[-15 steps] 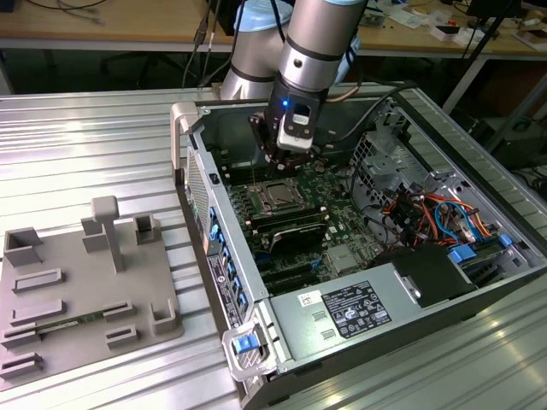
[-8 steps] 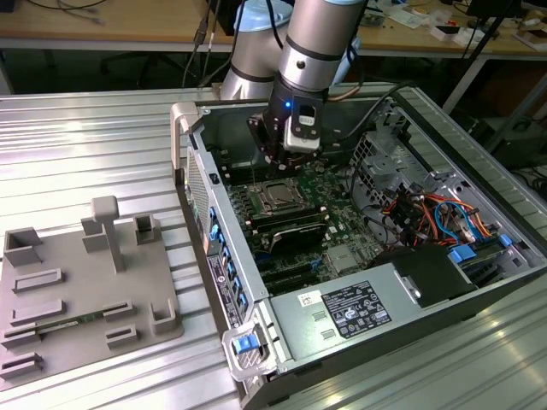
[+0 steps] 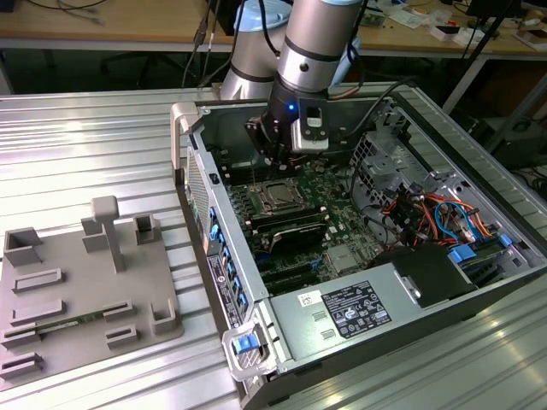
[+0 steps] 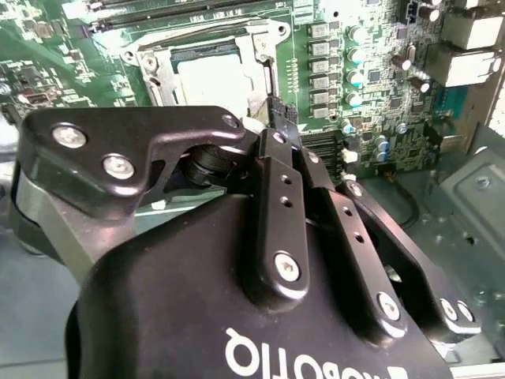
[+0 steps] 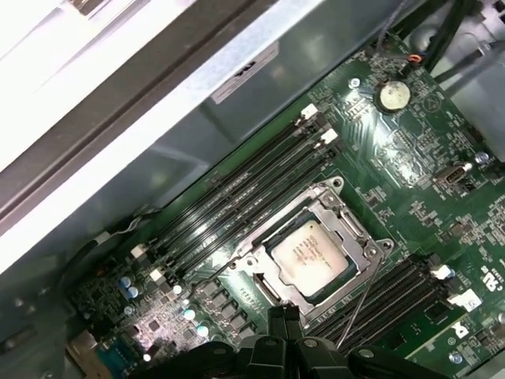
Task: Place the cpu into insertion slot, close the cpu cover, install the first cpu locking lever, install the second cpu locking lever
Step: 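Install the first cpu locking lever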
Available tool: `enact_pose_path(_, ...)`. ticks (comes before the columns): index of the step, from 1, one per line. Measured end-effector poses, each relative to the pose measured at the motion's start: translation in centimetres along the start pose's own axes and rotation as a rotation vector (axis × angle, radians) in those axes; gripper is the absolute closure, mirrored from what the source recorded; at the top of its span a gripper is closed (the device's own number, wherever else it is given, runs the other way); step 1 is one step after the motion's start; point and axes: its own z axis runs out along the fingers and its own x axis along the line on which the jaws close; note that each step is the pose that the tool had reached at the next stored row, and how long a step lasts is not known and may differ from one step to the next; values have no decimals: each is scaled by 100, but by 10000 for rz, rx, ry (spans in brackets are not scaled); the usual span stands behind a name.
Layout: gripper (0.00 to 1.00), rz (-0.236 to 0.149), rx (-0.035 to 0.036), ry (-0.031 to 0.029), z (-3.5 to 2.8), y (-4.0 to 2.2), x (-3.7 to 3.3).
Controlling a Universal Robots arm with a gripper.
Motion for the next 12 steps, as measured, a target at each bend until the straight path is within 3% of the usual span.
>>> enact_pose_path(8, 89, -413, -18, 1, 10, -94, 120)
enact_pose_path(12, 89, -676, -56, 19, 20, -114, 147)
